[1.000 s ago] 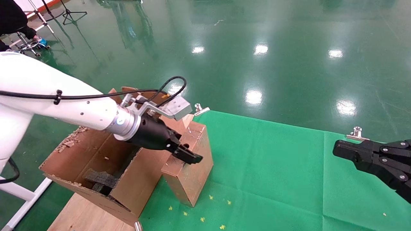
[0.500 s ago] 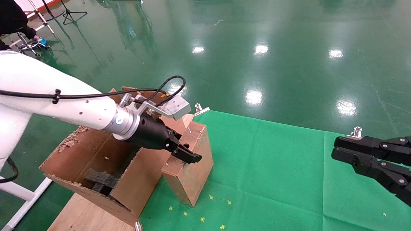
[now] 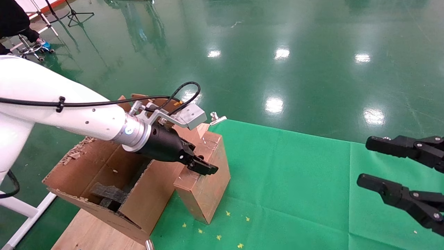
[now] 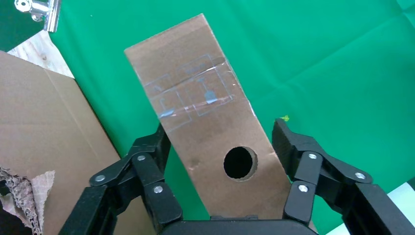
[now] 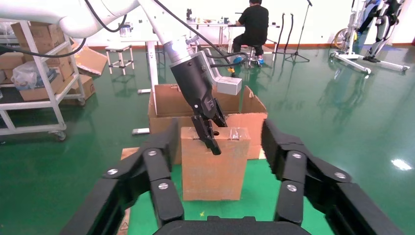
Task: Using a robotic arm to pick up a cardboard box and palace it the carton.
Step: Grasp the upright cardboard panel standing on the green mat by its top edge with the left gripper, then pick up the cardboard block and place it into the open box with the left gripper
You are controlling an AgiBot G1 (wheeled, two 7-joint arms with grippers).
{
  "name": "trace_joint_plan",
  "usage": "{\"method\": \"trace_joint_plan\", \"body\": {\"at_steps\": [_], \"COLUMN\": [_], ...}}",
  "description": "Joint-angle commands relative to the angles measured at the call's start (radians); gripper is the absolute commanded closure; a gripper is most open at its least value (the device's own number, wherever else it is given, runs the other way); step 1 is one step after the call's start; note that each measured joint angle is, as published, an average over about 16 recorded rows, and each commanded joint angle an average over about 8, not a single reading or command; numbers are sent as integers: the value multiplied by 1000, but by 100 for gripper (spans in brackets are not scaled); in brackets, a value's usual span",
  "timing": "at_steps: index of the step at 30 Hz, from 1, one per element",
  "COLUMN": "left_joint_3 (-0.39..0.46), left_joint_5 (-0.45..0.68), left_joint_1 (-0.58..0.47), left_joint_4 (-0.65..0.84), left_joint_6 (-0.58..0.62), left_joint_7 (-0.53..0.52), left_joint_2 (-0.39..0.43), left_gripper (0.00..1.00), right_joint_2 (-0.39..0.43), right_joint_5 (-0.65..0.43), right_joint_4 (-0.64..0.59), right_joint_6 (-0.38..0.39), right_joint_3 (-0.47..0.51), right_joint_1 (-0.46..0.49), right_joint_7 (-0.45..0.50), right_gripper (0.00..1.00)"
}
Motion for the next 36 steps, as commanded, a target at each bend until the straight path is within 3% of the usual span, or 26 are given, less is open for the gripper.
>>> {"method": "trace_joint_plan", "body": {"at_steps": [1,16,25,36], "left_joint_3": [0,-44,-131,-167], "left_joint_5": [-1,-60,-129,-86], "left_joint_1": [1,-76,-200,-361], "left_joint_4": [-1,19,30,102], "left_joint_6": [0,17,23,84], "left_joint_7": [-1,51,128,275], "left_joint_2": [0,-35,-122,-258], "left_gripper": [100,100,100,100], "right_joint_2": [0,0,0,0], "right_joint_5": [0,0,0,0], "right_joint_4": [0,0,0,0], "right_joint_6": [0,0,0,0], "right_joint_3": [0,0,0,0], "right_joint_1": [0,0,0,0], "right_joint_7": [0,0,0,0], "right_gripper": [0,0,0,0]}}
